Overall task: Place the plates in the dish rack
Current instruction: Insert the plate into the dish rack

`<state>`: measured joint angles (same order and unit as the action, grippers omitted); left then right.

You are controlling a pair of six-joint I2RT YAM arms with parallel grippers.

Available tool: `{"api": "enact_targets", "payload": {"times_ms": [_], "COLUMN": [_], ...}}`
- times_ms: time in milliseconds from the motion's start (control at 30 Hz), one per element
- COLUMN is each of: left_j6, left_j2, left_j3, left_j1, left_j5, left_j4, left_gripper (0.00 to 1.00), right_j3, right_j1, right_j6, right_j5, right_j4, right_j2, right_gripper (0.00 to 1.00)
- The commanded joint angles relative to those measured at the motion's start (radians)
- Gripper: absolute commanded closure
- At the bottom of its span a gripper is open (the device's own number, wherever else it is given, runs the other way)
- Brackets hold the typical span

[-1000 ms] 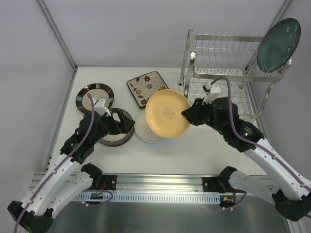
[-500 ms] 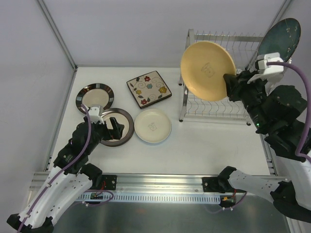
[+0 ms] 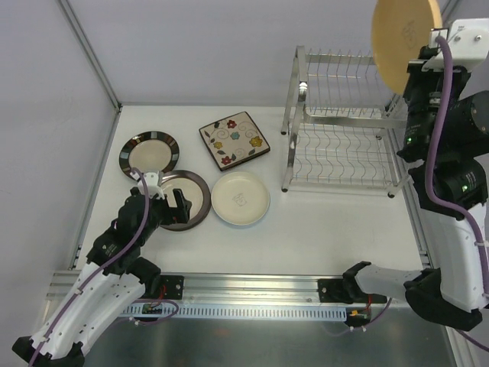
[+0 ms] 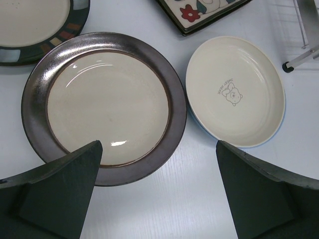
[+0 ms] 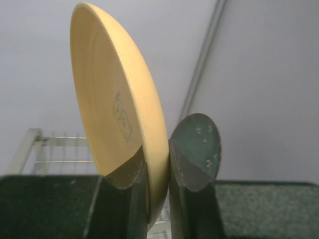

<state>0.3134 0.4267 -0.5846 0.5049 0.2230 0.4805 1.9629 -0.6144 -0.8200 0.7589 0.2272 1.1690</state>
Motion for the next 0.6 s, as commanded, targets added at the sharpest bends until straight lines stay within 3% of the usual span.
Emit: {"api": "enact_targets", "payload": {"times_ms": [0, 367, 567], "left_j6": [0.001, 0.004, 0.001], "left_j2": [0.023, 0.024, 0.037], "left_j3": [0.003, 0.005, 0.005], "left_j1": [0.009, 0.009, 0.007], "left_j5": [0.022, 0.039, 0.05], "left_j4": [-0.002, -0.003, -0.008], "left_gripper": [0.01, 0.01, 0.01], "right_j3": [0.08, 0.056, 0.028], "right_j1": [0.128, 0.58, 0.688], "right_j6": [-0.048, 0.219, 0.323], "right_j5": [-0.033, -0.317, -0.441], "right_j4": [-0.051, 0.049, 0.078], "right_j2": [0.024, 0.103, 0.145], "right_gripper": [0.99, 0.99, 0.99]}}
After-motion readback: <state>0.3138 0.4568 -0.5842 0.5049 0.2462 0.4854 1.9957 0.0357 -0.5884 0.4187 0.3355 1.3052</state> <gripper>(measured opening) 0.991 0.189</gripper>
